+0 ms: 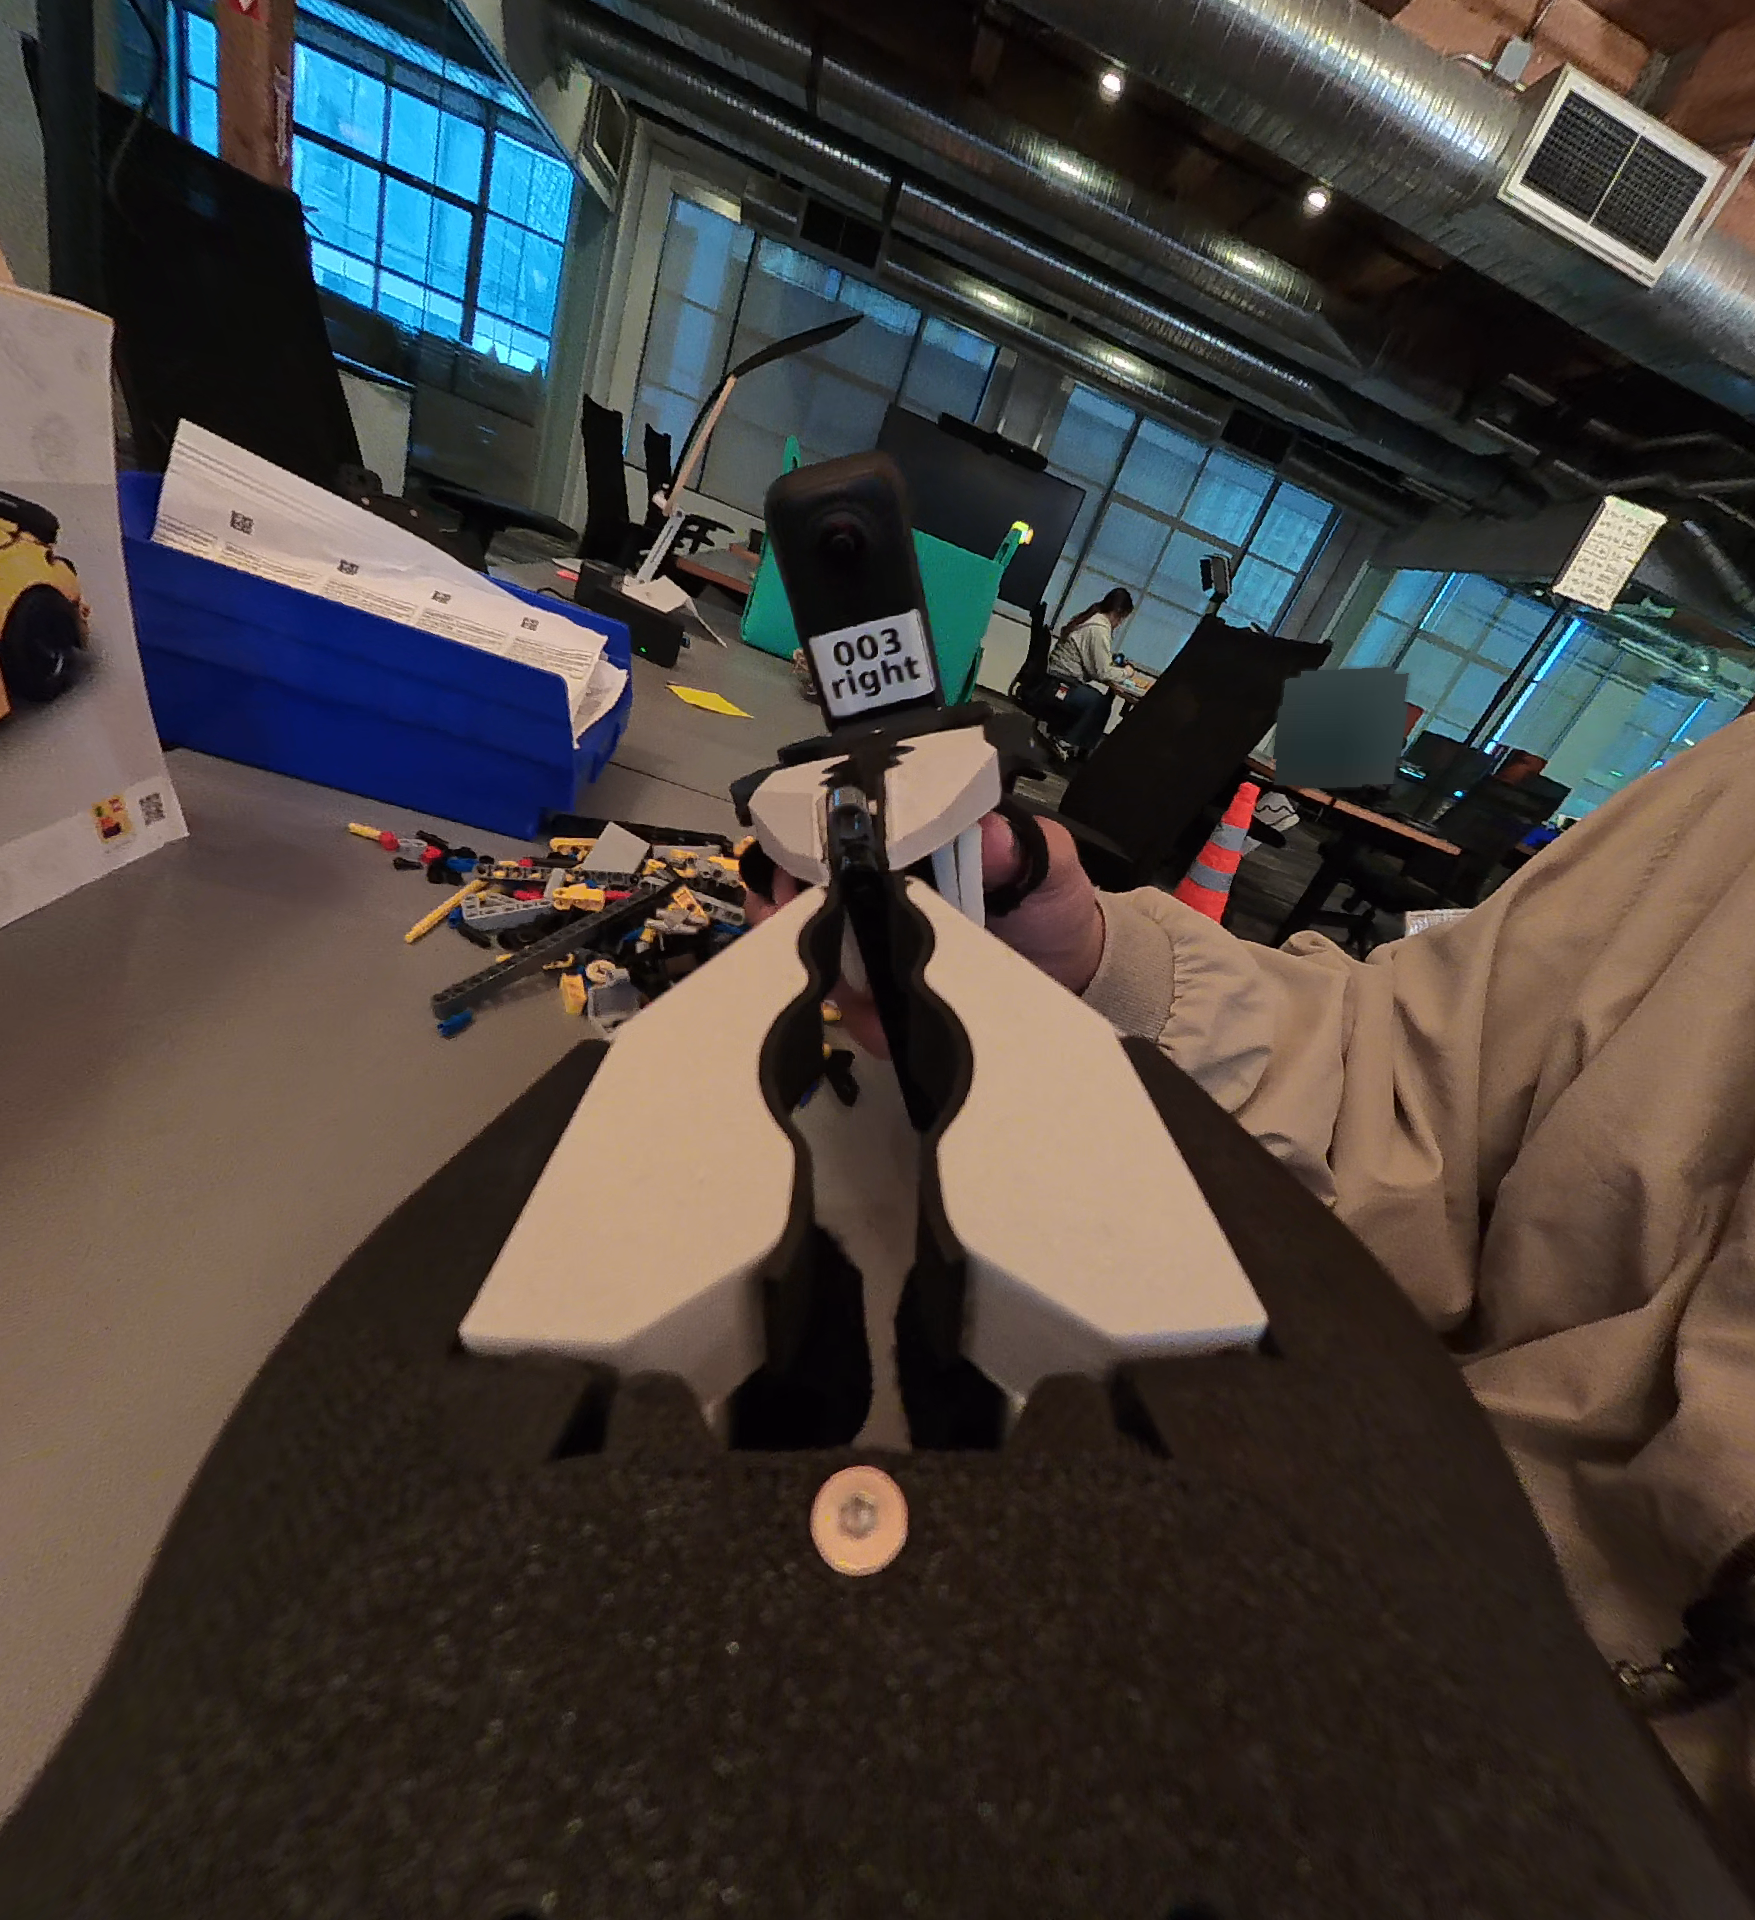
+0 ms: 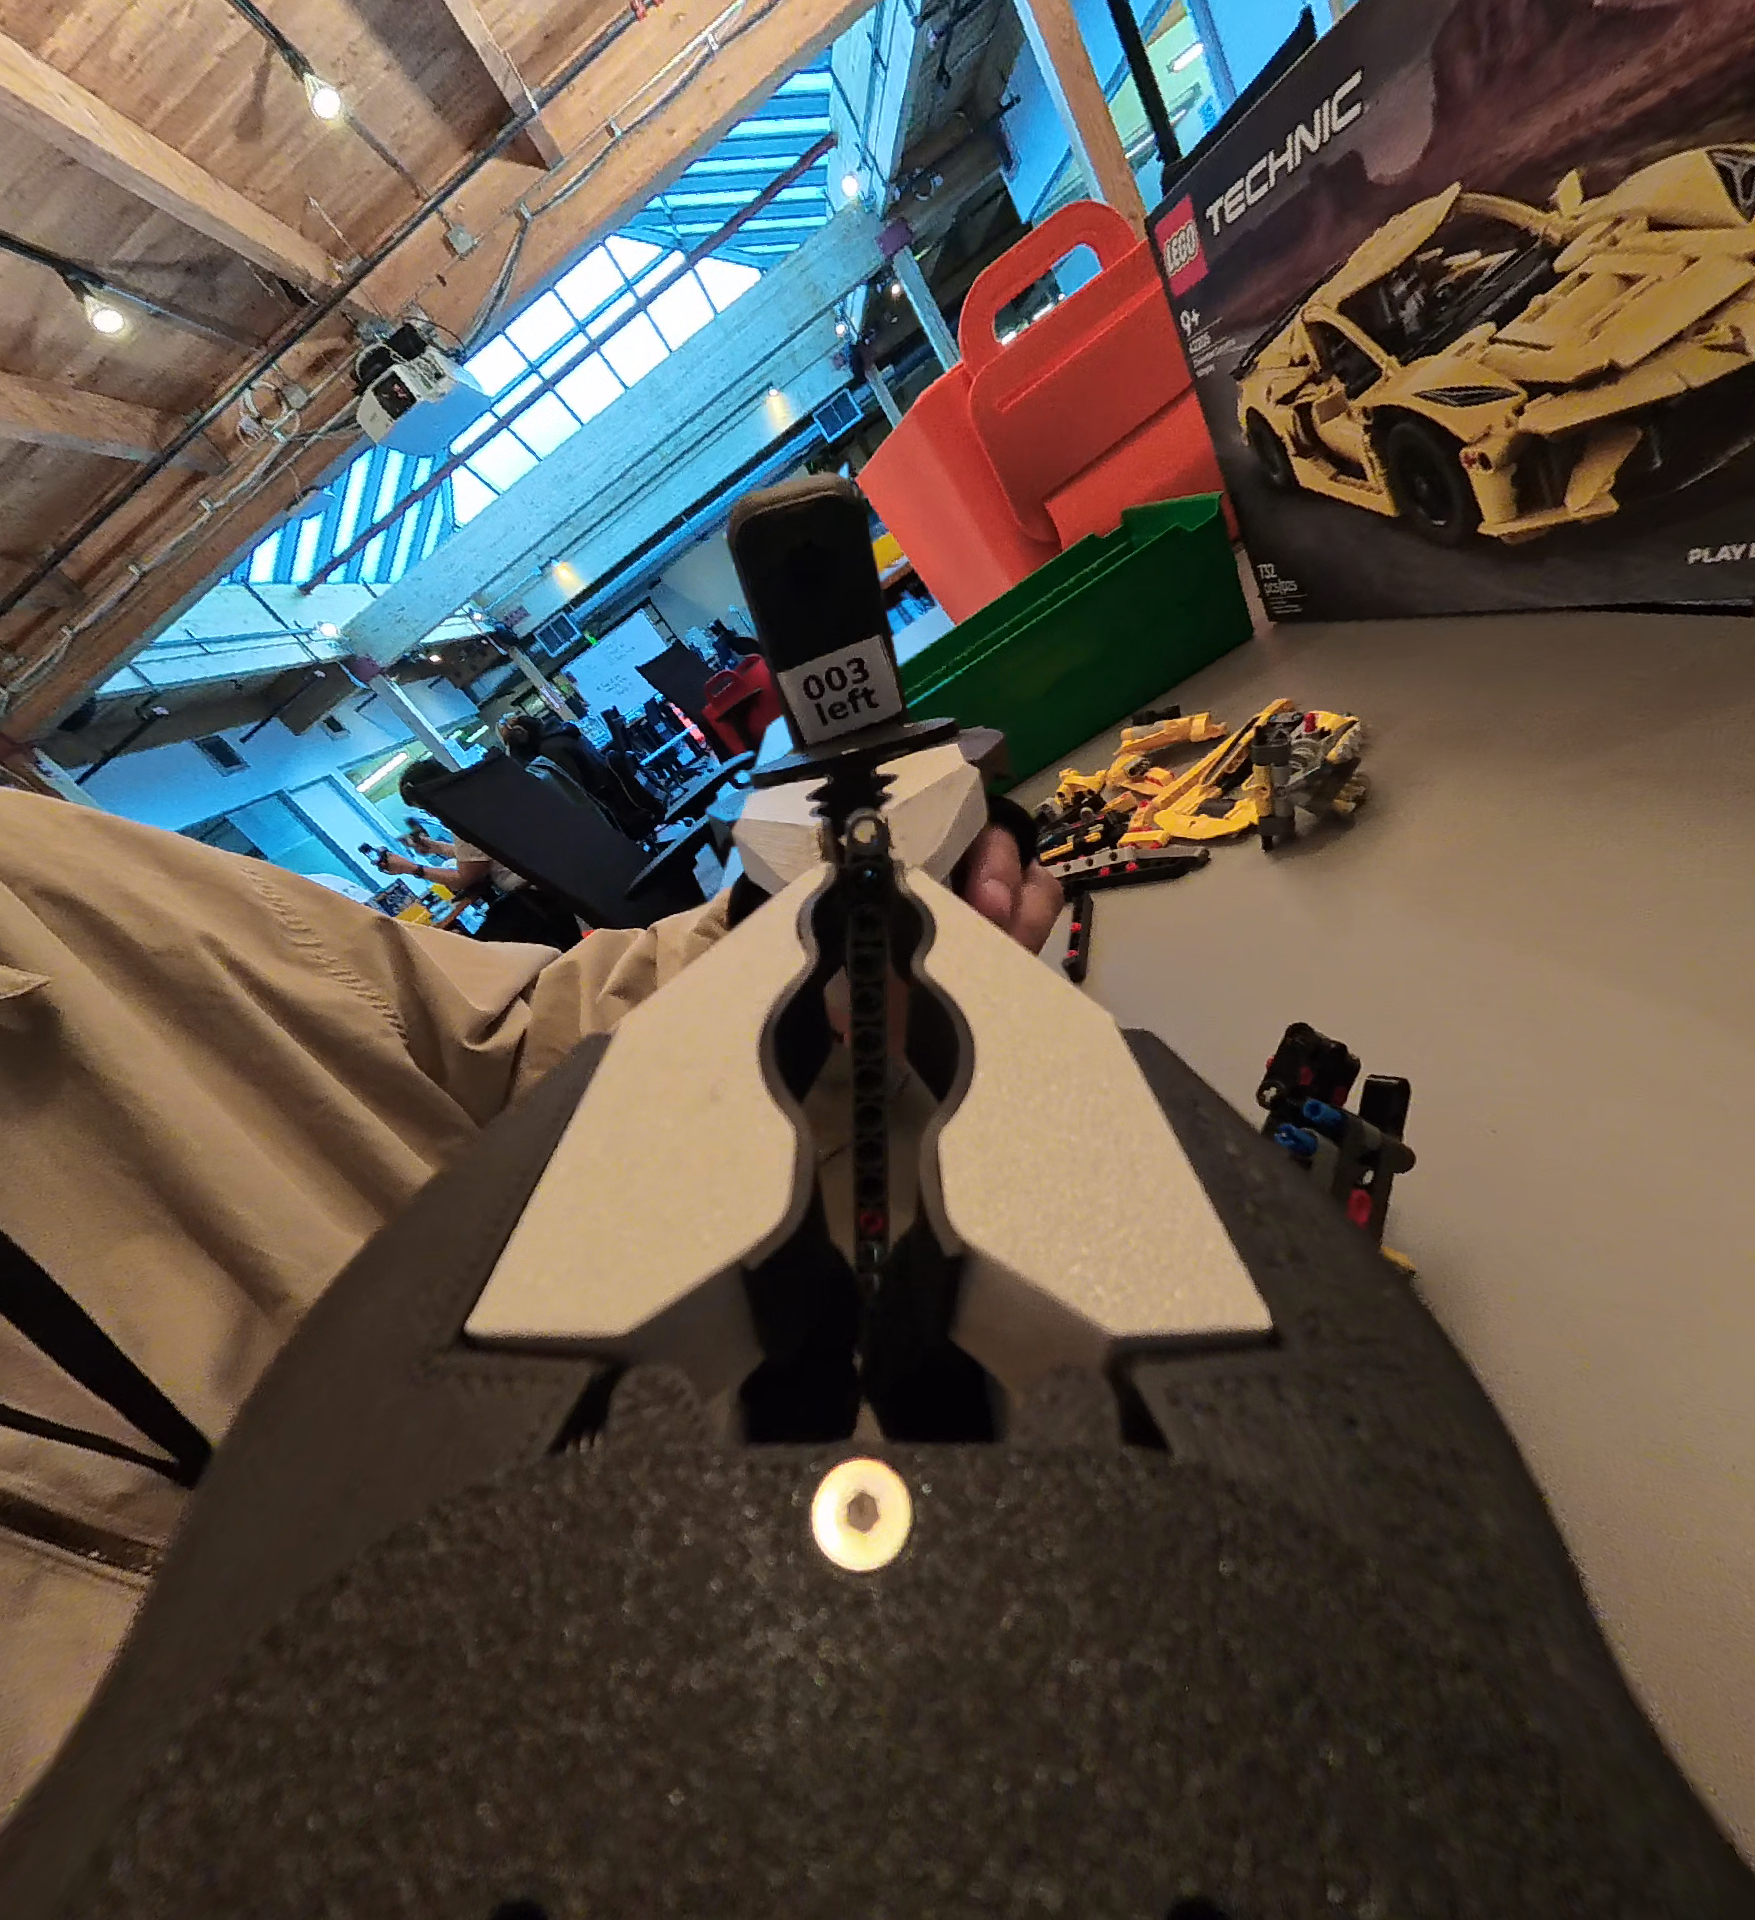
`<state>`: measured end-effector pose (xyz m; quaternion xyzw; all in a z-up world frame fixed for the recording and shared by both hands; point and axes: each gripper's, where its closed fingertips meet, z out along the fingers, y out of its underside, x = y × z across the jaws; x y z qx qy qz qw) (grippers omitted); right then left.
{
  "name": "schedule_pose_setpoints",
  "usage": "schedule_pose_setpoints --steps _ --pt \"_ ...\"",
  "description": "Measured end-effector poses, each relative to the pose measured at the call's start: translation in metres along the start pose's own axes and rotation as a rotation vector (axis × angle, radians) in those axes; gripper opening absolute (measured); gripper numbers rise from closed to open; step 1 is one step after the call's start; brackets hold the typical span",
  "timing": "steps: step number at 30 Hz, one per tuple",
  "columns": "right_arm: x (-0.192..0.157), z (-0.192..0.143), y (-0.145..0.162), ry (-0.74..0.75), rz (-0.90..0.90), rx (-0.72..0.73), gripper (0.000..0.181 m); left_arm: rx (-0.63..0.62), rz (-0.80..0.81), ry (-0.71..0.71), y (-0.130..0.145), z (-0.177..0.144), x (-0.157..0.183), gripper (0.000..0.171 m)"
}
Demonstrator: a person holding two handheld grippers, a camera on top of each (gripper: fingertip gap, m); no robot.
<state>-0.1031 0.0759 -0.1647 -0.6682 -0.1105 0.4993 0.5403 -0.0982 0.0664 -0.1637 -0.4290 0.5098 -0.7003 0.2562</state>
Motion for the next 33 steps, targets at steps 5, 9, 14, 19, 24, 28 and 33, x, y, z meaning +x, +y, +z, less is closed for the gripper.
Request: schedule_pose_setpoints --steps 5,9,14,19,24,28,33 --pt "-0.003 -0.005 -0.01 -0.033 0.048 0.054 0.006 0.073 -0.042 -0.048 -0.011 0.007 0.0 0.006" --pt "0.001 -0.016 -0.02 -0.045 0.112 0.112 0.006 0.147 -0.085 -0.073 -0.023 -0.002 -0.008 0.006" --pt "0.003 -0.017 -0.022 -0.049 0.108 0.101 0.005 0.163 -0.1 -0.043 -0.026 -0.002 -0.007 0.006" --pt "0.006 -0.011 -0.015 -0.016 0.098 0.08 0.006 0.129 -0.124 -0.012 -0.014 0.006 -0.004 0.006" --pt "0.005 -0.007 0.003 -0.044 0.096 -0.013 0.023 0.139 -0.105 -0.015 -0.02 0.0 -0.002 0.006" --pt "0.003 -0.001 0.02 -0.048 0.081 -0.118 0.006 0.158 -0.131 -0.026 -0.025 -0.007 -0.008 0.006" --pt "0.012 -0.011 0.001 -0.003 0.099 -0.012 0.006 0.153 -0.167 -0.047 -0.021 -0.008 -0.017 0.024"
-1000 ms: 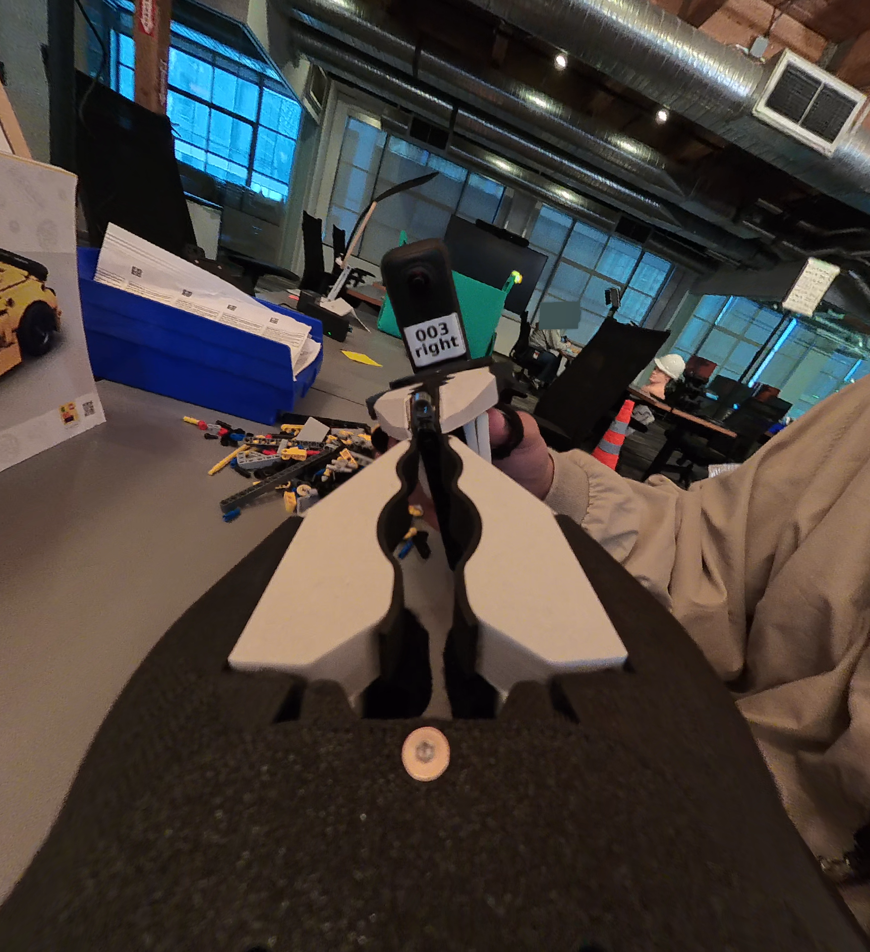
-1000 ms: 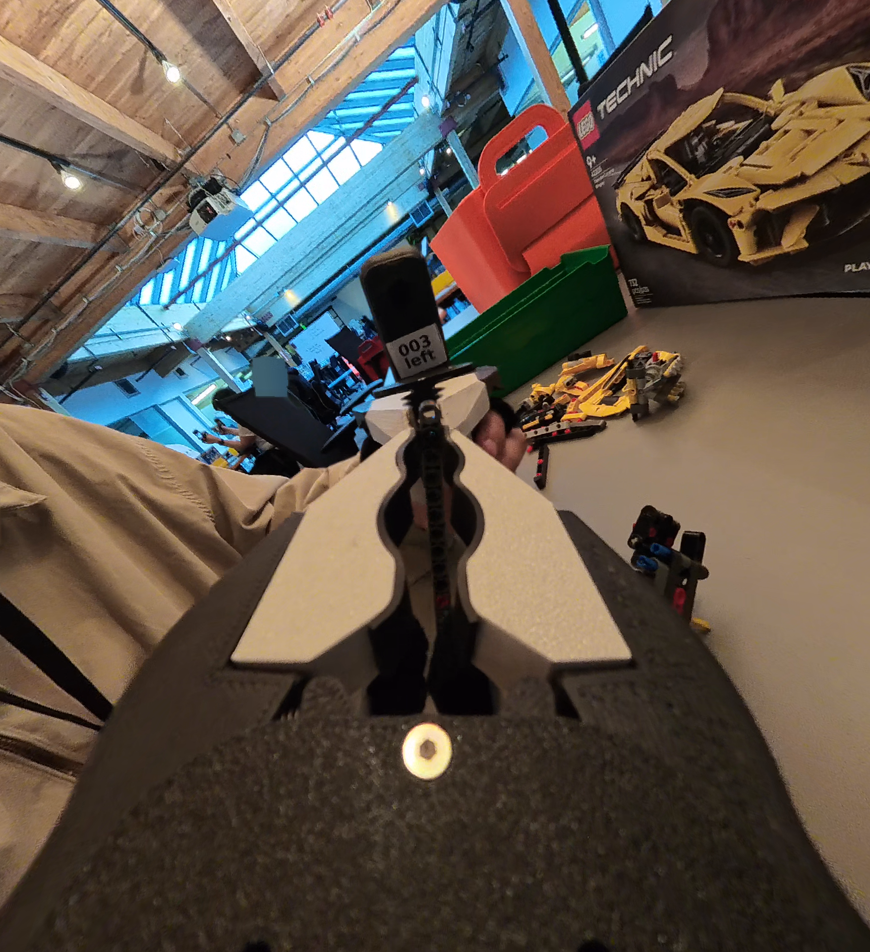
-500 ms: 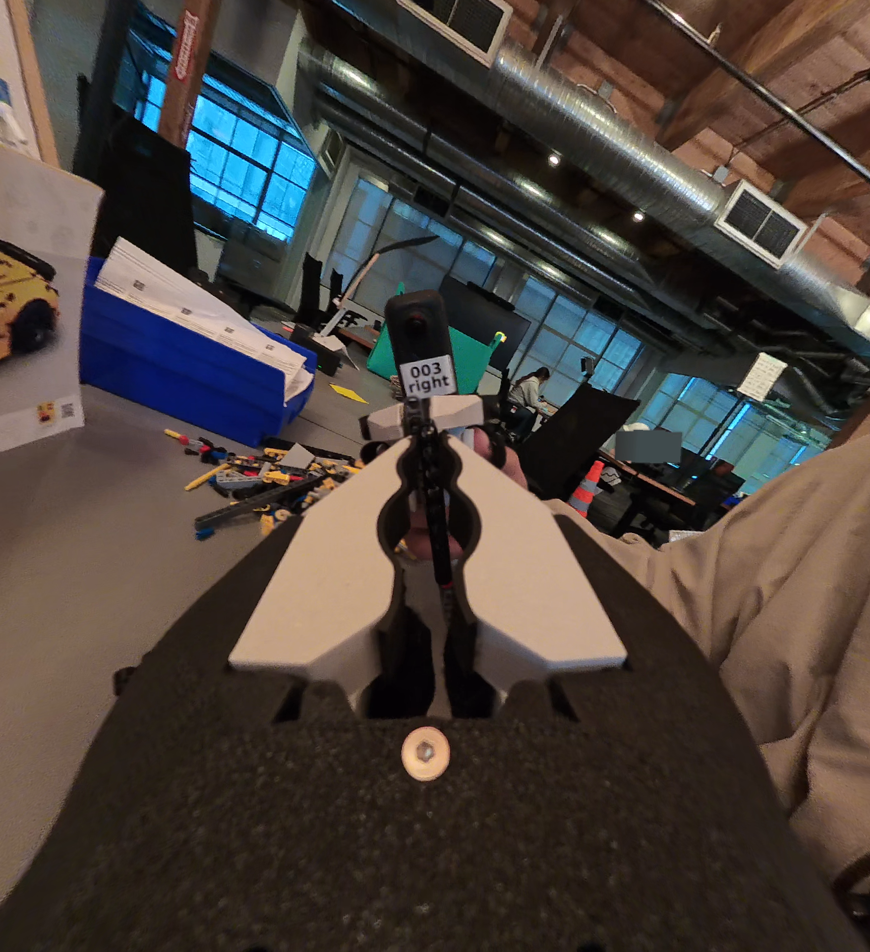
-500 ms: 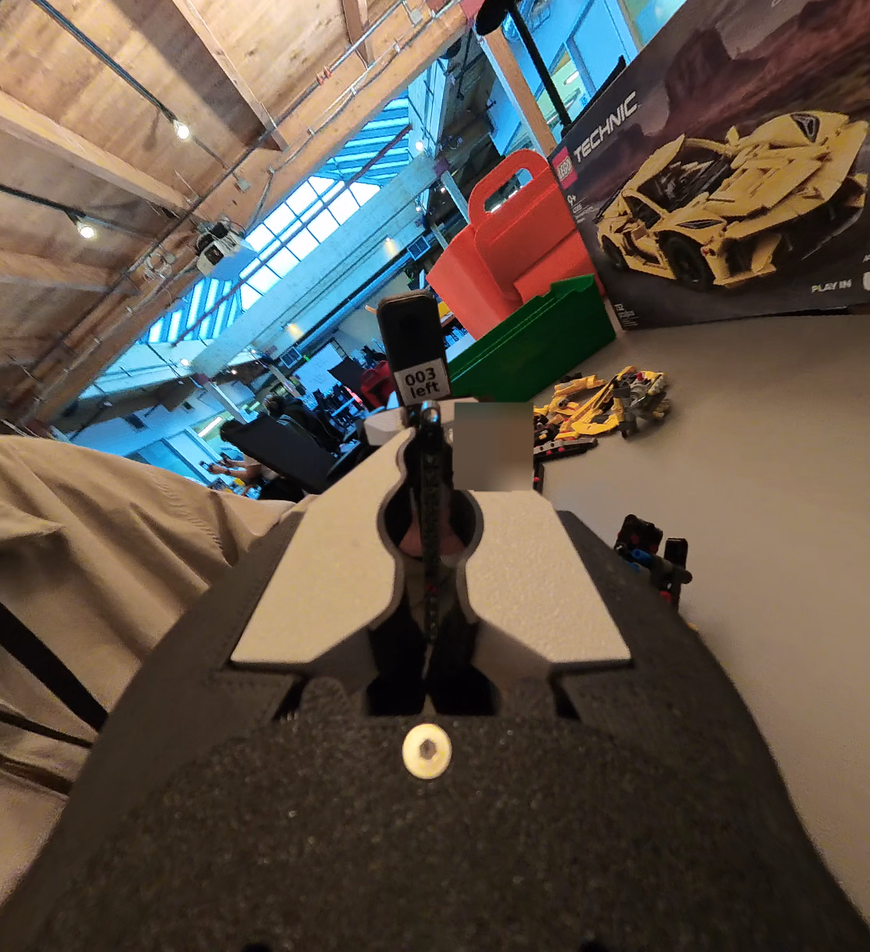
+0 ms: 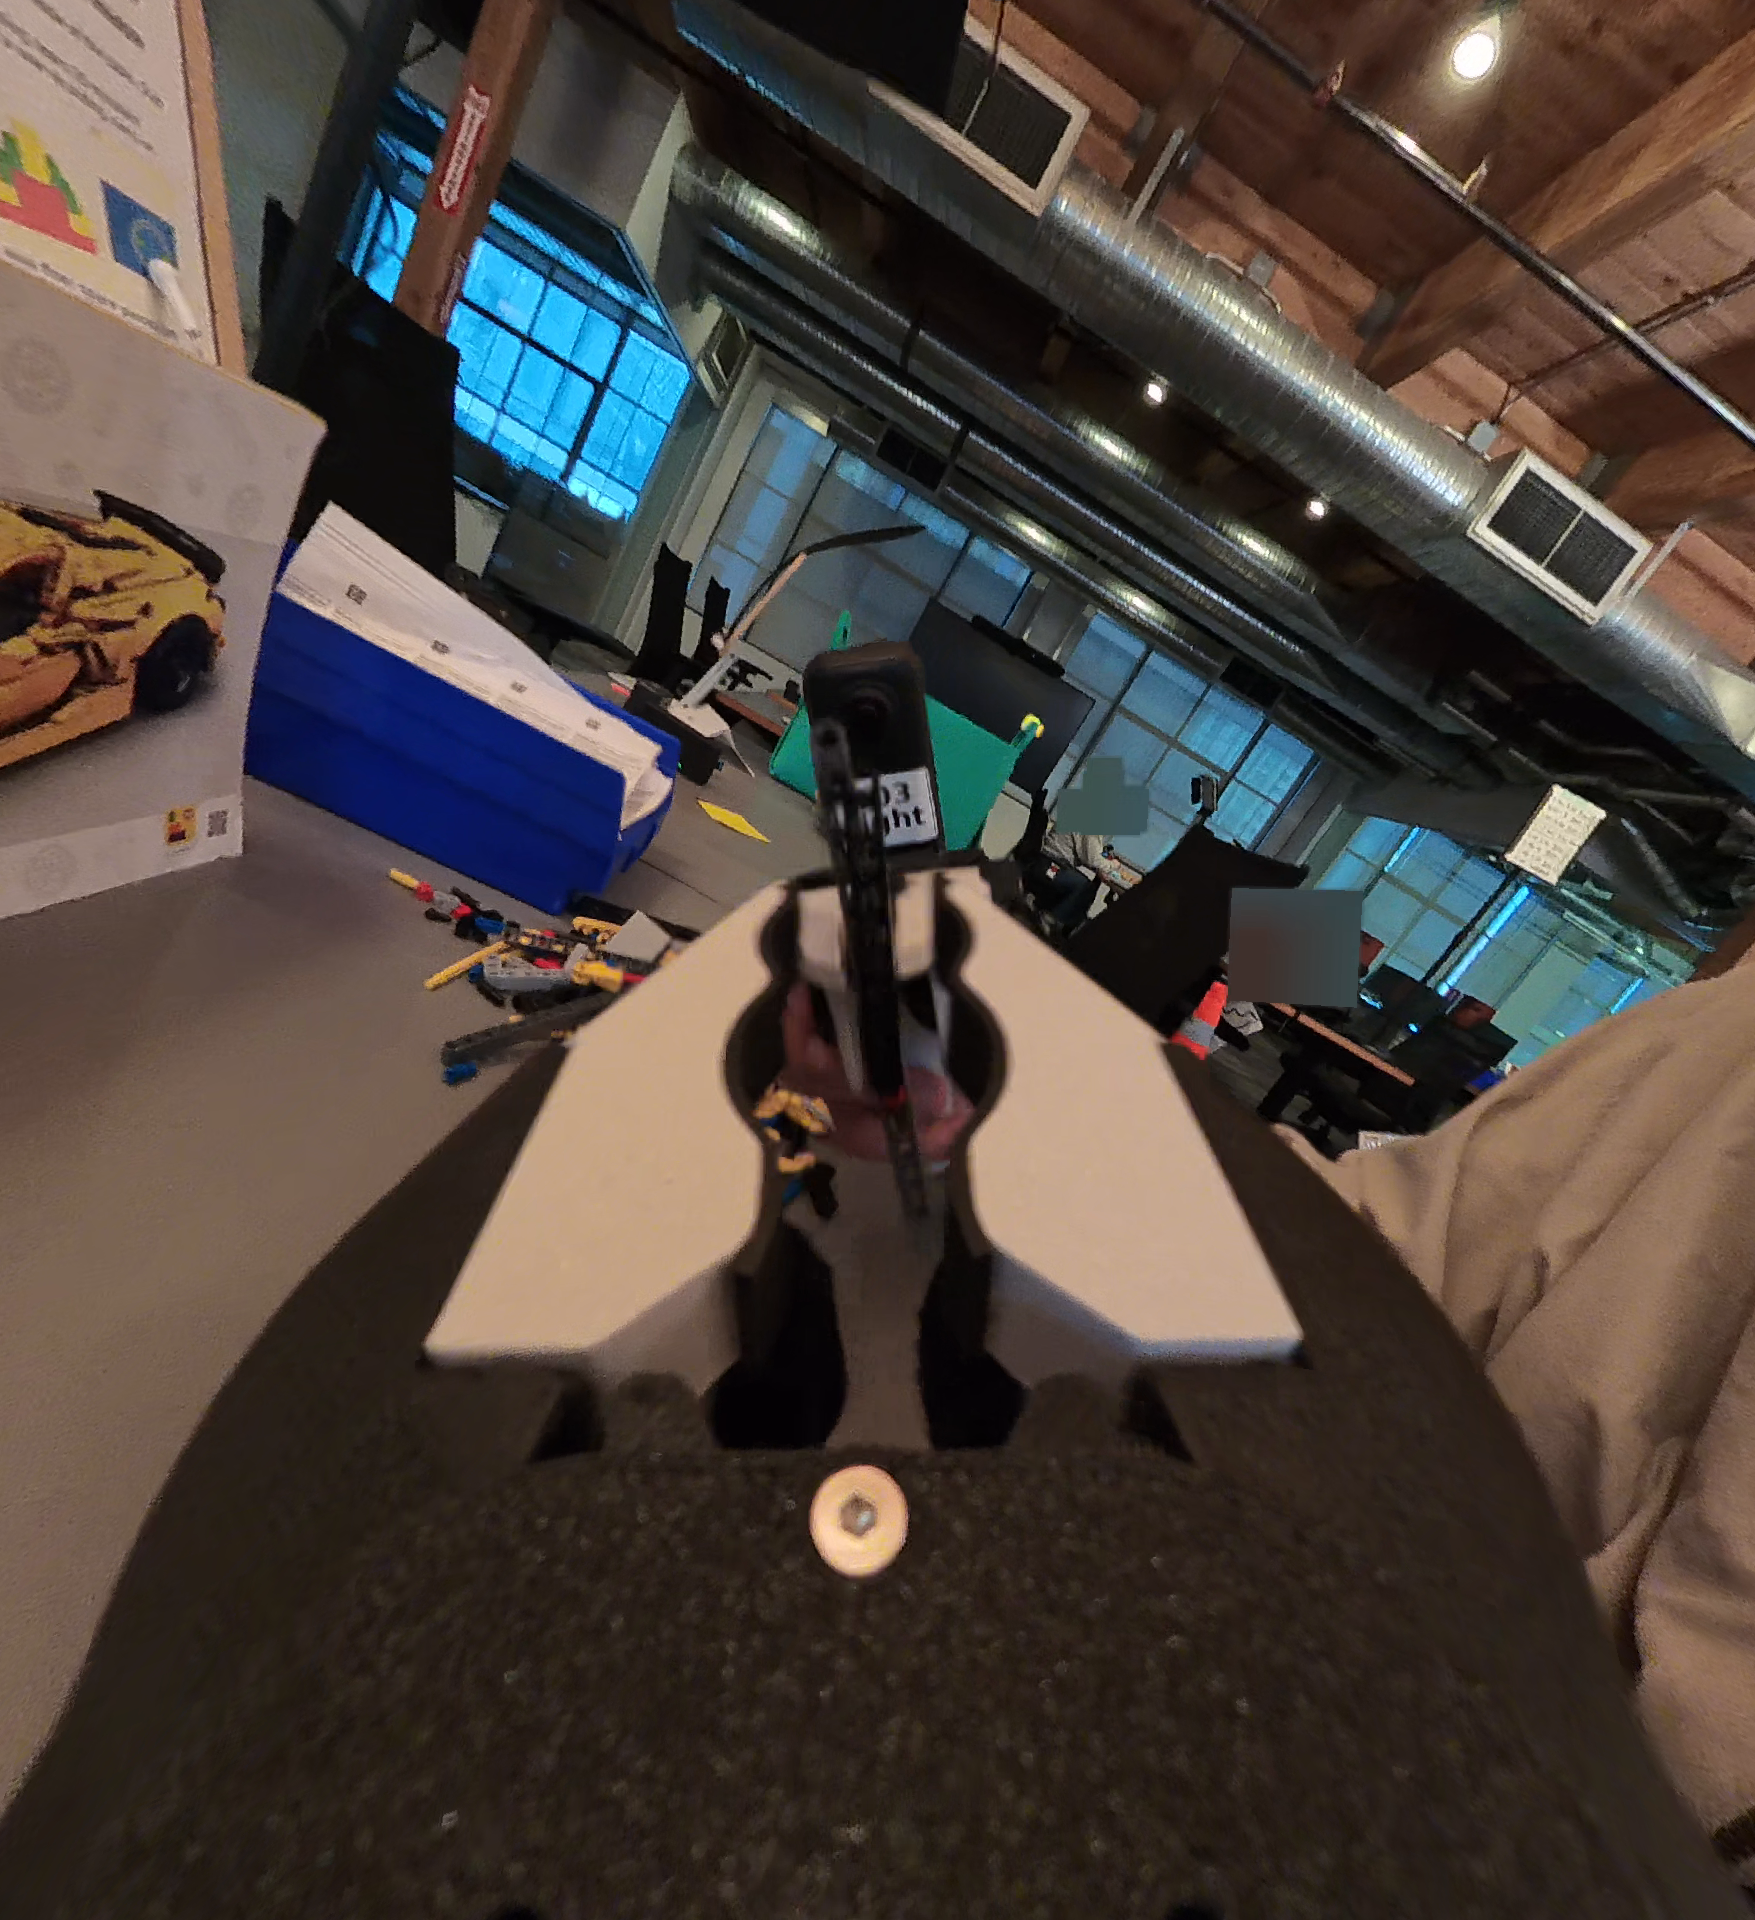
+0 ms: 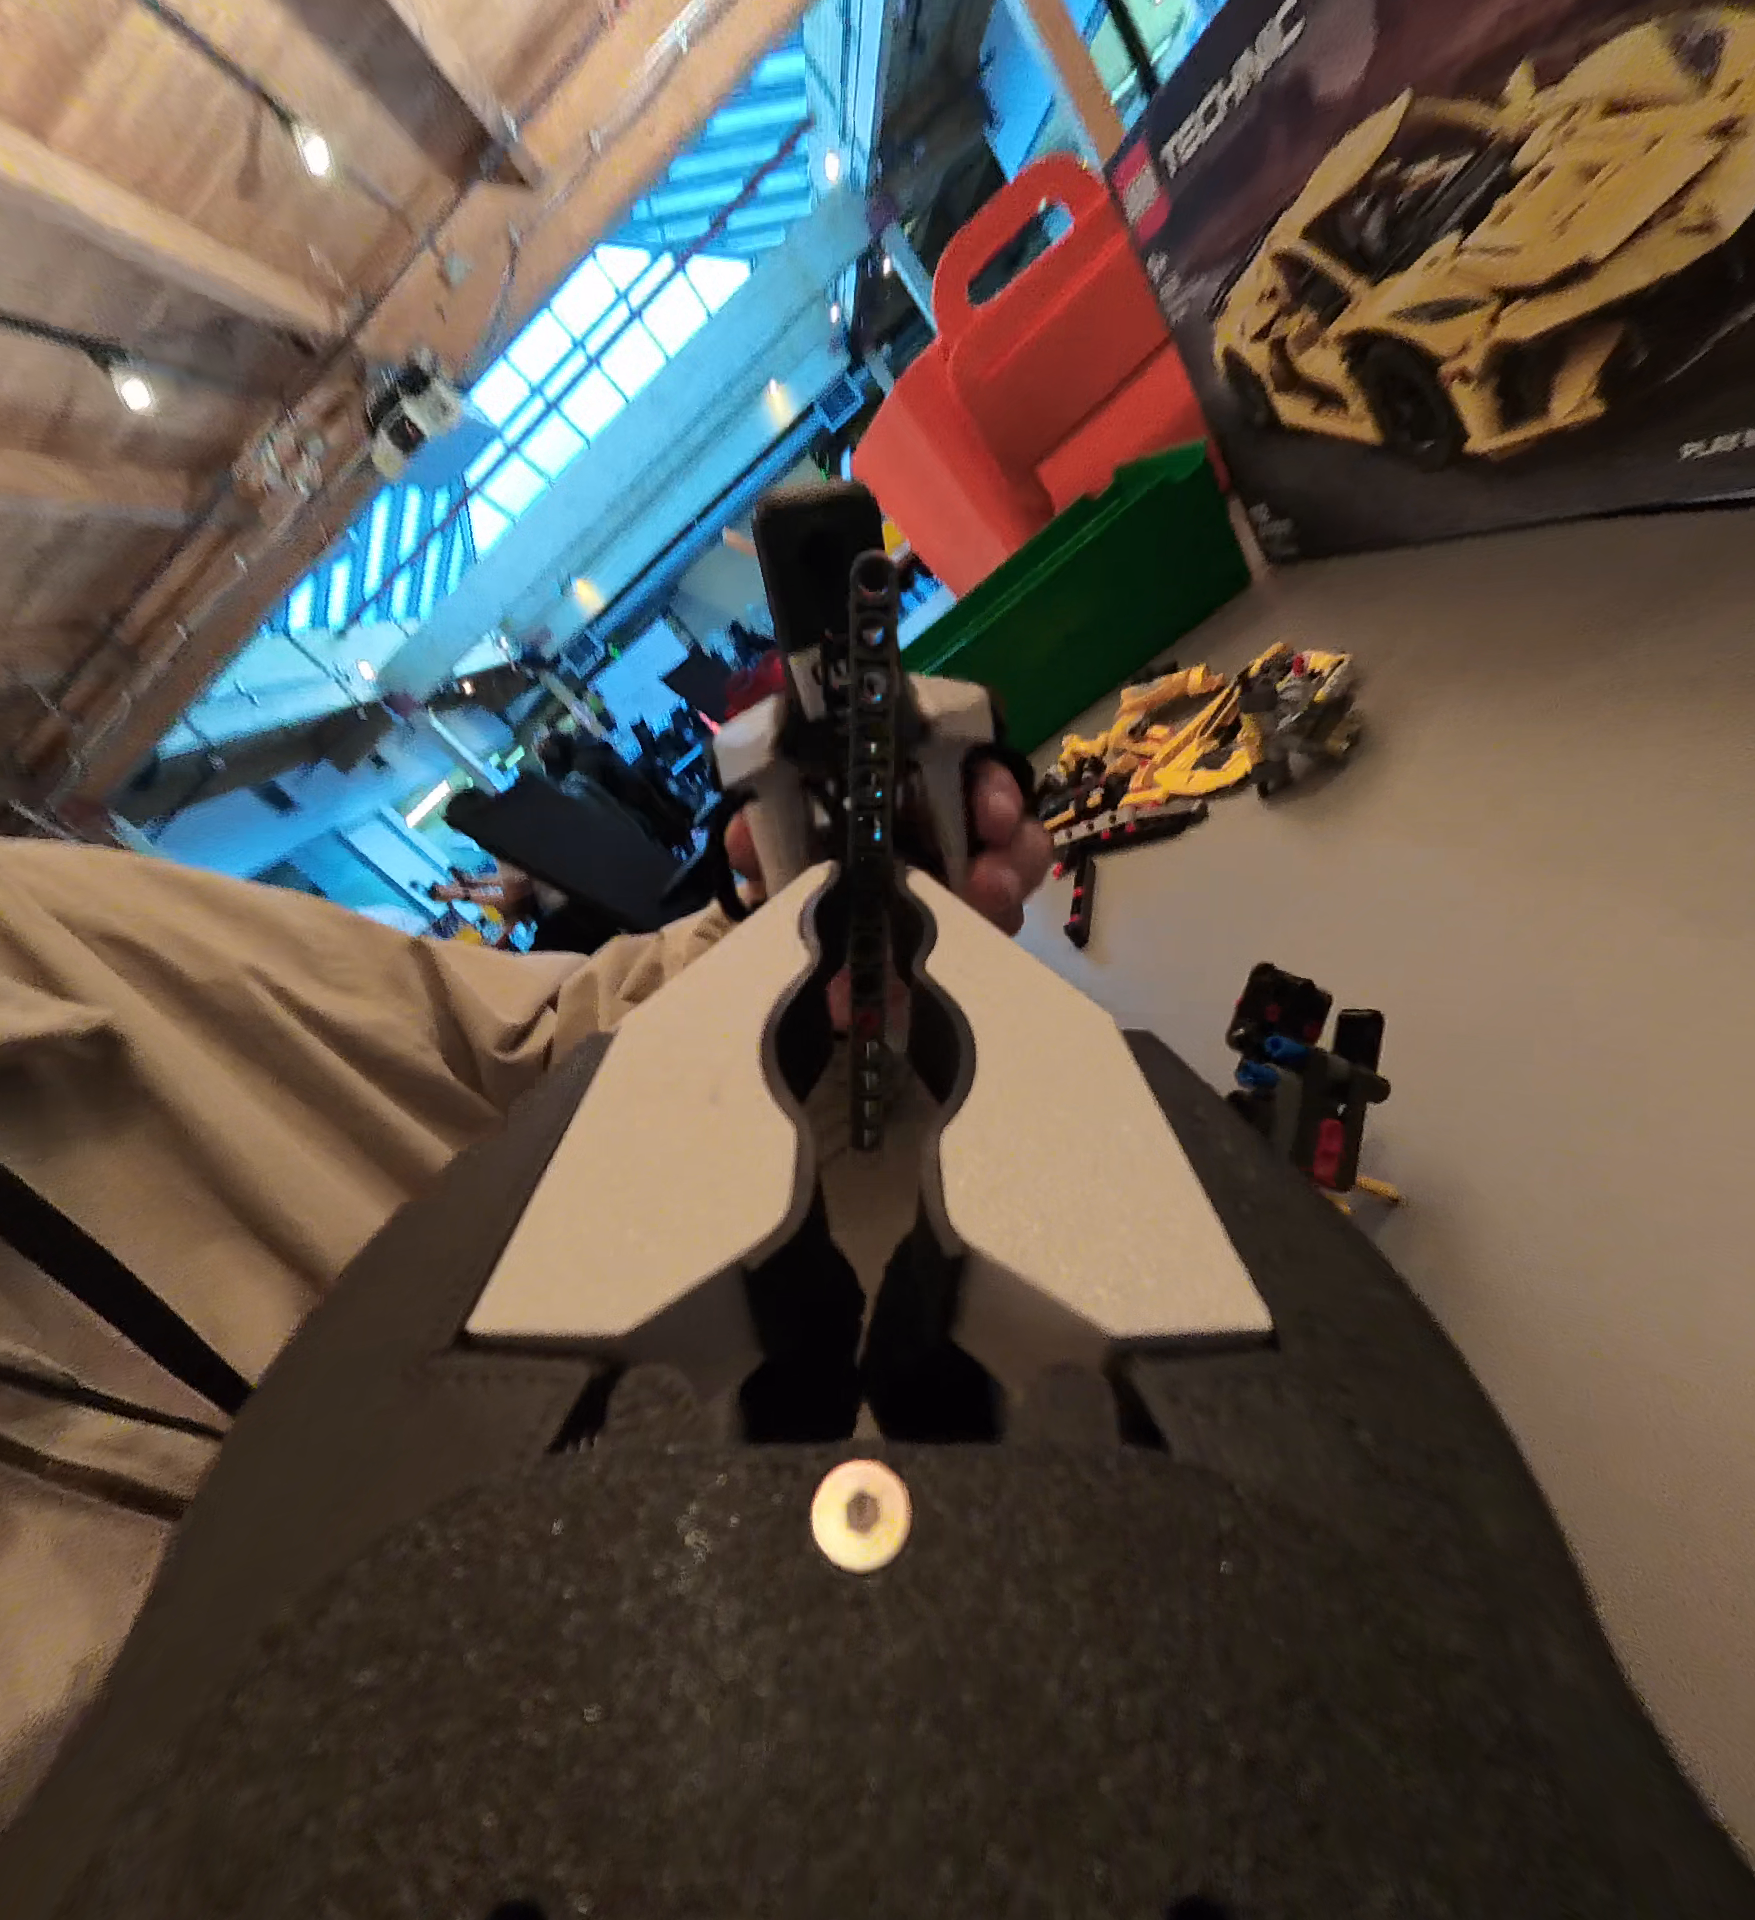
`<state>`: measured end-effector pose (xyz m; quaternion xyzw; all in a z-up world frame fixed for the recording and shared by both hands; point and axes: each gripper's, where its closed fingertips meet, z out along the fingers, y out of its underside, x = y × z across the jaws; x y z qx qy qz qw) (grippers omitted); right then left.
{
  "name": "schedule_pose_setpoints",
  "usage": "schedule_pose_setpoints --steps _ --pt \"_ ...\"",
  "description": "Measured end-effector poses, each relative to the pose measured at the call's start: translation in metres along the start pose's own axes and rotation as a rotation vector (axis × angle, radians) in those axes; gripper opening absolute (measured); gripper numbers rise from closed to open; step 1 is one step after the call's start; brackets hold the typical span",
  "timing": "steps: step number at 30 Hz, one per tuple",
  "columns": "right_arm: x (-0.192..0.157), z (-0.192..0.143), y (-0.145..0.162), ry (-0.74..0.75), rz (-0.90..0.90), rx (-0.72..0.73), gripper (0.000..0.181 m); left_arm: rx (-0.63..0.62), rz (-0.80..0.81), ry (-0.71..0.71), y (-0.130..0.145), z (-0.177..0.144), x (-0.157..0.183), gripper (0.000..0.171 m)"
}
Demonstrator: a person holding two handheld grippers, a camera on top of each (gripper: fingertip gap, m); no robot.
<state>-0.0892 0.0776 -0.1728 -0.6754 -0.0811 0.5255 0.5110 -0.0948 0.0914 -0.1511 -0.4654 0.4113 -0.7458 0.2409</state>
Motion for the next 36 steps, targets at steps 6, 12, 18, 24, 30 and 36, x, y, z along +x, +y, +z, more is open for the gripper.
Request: schedule_pose_setpoints --steps 6,12,18,24,30,36 --pt "-0.002 -0.003 -0.005 -0.002 -0.002 0.017 0.006 -0.134 0.021 0.037 0.029 0.01 0.003 0.023" --pt "-0.004 0.001 -0.001 -0.005 -0.005 0.005 0.006 -0.153 0.031 0.044 0.031 0.01 0.006 0.007" --pt "0.001 0.002 -0.001 0.029 -0.016 0.013 0.006 -0.153 0.006 0.035 0.031 0.01 0.001 0.007" --pt "-0.002 0.004 0.001 -0.001 -0.044 0.02 0.006 -0.126 -0.035 0.053 0.027 0.01 0.003 0.007" --pt "-0.008 0.003 0.003 -0.041 -0.018 -0.008 0.006 -0.132 -0.028 0.079 0.026 0.01 0.01 0.007" --pt "0.008 -0.05 -0.036 0.006 0.05 0.181 0.005 0.223 -0.232 -0.003 -0.036 -0.034 -0.031 0.006"
